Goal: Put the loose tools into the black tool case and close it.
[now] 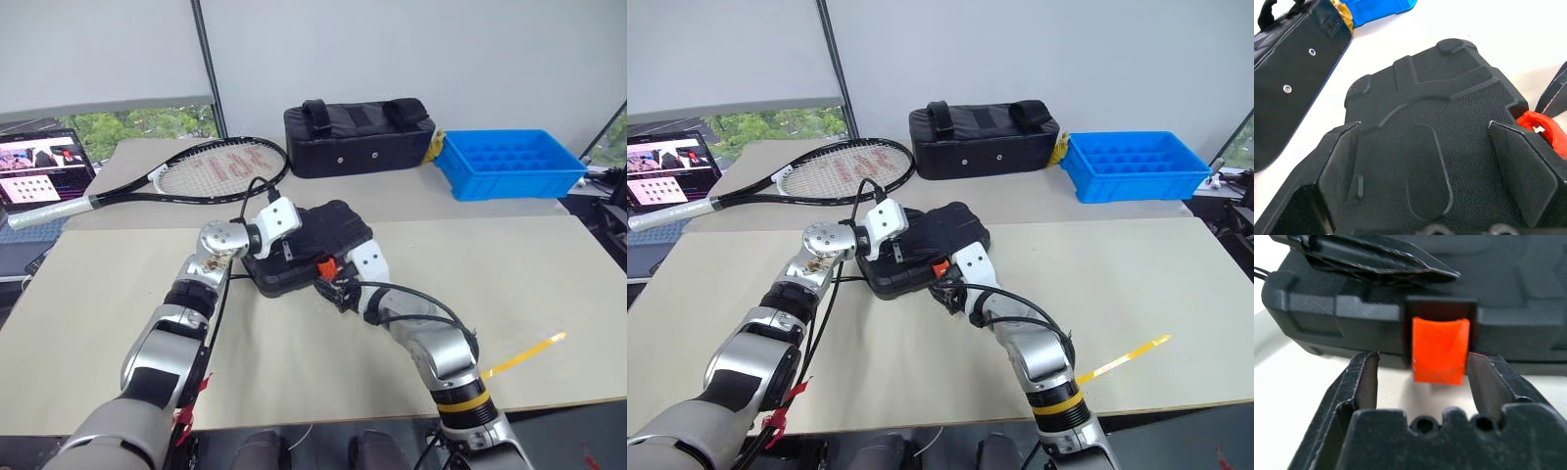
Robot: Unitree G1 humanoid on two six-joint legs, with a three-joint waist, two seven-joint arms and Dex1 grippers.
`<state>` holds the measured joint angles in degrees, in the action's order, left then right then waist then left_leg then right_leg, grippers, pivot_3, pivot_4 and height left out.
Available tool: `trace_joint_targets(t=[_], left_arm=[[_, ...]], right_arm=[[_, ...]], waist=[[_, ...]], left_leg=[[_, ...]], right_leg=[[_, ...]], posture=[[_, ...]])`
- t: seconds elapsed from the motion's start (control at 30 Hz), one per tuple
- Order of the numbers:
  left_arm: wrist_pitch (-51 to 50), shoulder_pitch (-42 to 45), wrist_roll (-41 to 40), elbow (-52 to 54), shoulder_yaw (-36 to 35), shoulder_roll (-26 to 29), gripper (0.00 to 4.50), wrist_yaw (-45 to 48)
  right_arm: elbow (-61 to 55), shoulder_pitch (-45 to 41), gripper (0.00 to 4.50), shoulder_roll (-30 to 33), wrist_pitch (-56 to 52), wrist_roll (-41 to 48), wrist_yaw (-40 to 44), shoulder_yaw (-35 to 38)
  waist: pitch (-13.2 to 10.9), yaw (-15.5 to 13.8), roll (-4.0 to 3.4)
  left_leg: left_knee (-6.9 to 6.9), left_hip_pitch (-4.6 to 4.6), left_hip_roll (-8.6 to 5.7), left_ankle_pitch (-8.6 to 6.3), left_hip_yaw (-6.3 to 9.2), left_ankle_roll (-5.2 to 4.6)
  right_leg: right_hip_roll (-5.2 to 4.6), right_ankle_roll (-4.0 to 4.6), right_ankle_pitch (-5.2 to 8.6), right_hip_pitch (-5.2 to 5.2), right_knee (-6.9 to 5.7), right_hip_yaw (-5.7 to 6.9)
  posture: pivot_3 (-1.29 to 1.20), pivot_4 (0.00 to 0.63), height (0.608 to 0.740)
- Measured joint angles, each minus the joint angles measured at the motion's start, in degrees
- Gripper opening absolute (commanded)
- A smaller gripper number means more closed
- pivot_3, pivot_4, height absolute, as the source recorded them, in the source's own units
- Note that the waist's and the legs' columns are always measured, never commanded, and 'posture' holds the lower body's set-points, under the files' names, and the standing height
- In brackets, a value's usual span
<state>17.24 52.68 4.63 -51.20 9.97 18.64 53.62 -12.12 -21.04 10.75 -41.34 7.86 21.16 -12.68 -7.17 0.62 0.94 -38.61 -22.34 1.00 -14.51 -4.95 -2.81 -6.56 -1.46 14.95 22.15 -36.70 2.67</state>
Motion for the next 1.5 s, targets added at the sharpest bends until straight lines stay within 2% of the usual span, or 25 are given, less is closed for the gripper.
trace_joint_targets(t=[0.1, 0.33, 0.4, 0.43, 0.87, 1.03, 1.17, 1.27, 1.37, 1.5], left_arm=[[0.04, -0.14, 0.0, 0.33, 0.1, -0.03, 4.5, 0.01], [0.04, -0.21, 0.0, 0.41, 0.1, -0.01, 4.5, -0.09], [0.04, -0.21, 0.0, 0.42, 0.1, -0.03, 4.5, -0.09], [0.04, -0.2, 0.0, 0.42, 0.1, -0.07, 4.5, -0.09], [-0.02, -0.73, -0.01, 1.08, 0.08, 0.72, 4.5, -0.42], [-0.02, -1.07, -0.27, 1.9, 0.08, 0.51, 4.5, -0.38], [-1.86, -2.96, -2.45, 4.36, -1.15, 0.42, 4.5, -0.36], [-7.67, -7.25, -7.85, 10.66, -4.97, 1.17, 4.5, 0.93], [-14.11, -11.76, -12.63, 18.35, -8.59, 4.59, 4.5, 2.05], [-21.19, -21.3, -16.7, 29.09, -13.81, 10.45, 4.5, 1.24]], right_arm=[[-3.77, 1.67, 2.99, 2.22, -1.49, 0.24, 0.33, 0.47], [-6.52, 2.65, 0.94, 2.97, -4.41, 0.28, 0.58, 0.37], [-6.4, 2.58, 0.13, 2.24, -4.41, 0.26, 0.24, 0.31], [-6.11, 2.34, 0.01, 1.8, -4.41, 0.24, 0.04, 0.18], [6.7, -2.56, 0.01, -0.82, -0.73, -1.89, -0.96, -0.21], [7.95, -2.78, 0.01, -1.2, -0.08, -2.22, -0.87, -0.21], [5.66, -0.45, 0.01, 0.52, 1.89, -2.03, 0.82, -0.03], [3.24, 4.1, 0.01, 6.49, 8.1, -1.74, 5.16, 1.19], [3.93, 8.25, 0.76, 12.35, 13.2, -1.62, 8.55, 5.68], [7.04, 10.79, 2.2, 16.69, 21.5, 3.63, 15.85, 13.66]], waist=[[0.01, -0.02, 0.01], [0.01, -0.04, 0.01], [0.01, -0.03, 0.01], [0.01, -0.03, 0.01], [0.01, 0.27, 0.02], [0.01, 0.2, 0.02], [0.01, 0.2, 0.02], [-0.04, 0.27, 0.04], [-0.21, 0.8, 0.03], [-0.63, 1.72, 0.06]], left_leg=[[0.06, 0.0, 0.0, -0.03, 0.0, -0.03], [0.19, 0.02, 0.01, -0.03, 0.0, -0.03], [0.2, 0.03, 0.01, -0.03, 0.0, -0.03], [0.2, 0.03, 0.01, -0.03, 0.0, -0.03], [0.29, 0.06, 0.09, -0.01, 0.02, -0.01], [0.33, -0.04, 0.06, -0.02, 0.01, -0.02], [0.45, -0.08, 0.06, -0.02, 0.0, -0.02], [0.59, -0.19, 0.04, -0.08, -0.02, -0.06], [0.67, -0.26, 0.04, -0.1, -0.14, -0.06], [0.87, -0.09, 0.06, -0.09, -0.15, -0.03]], right_leg=[[-0.02, -0.01, 0.01, -0.01, 0.09, 0.0], [-0.01, -0.01, 0.01, 0.0, 0.16, -0.01], [-0.01, -0.01, 0.01, -0.01, 0.21, 0.0], [-0.02, -0.02, 0.0, -0.01, 0.23, 0.0], [0.04, -0.02, -0.16, -0.01, 0.5, 0.0], [0.01, -0.01, -0.17, 0.0, 0.54, -0.01], [0.01, -0.02, -0.17, 0.05, 0.61, -0.02], [0.01, -0.05, -0.15, 0.13, 0.74, -0.04], [0.04, -0.07, -0.14, 0.29, 0.77, -0.16], [0.07, -0.05, -0.12, 0.24, 0.79, -0.24]], posture=[[0.0, 0.15, 0.729], [0.0, 0.15, 0.729], [0.0, 0.15, 0.729], [0.0, 0.15, 0.729], [0.0, 0.15, 0.729], [0.0, 0.15, 0.729], [0.0, 0.15, 0.729], [0.0, 0.15, 0.729], [0.0, 0.15, 0.729], [0.0, 0.15, 0.729]])
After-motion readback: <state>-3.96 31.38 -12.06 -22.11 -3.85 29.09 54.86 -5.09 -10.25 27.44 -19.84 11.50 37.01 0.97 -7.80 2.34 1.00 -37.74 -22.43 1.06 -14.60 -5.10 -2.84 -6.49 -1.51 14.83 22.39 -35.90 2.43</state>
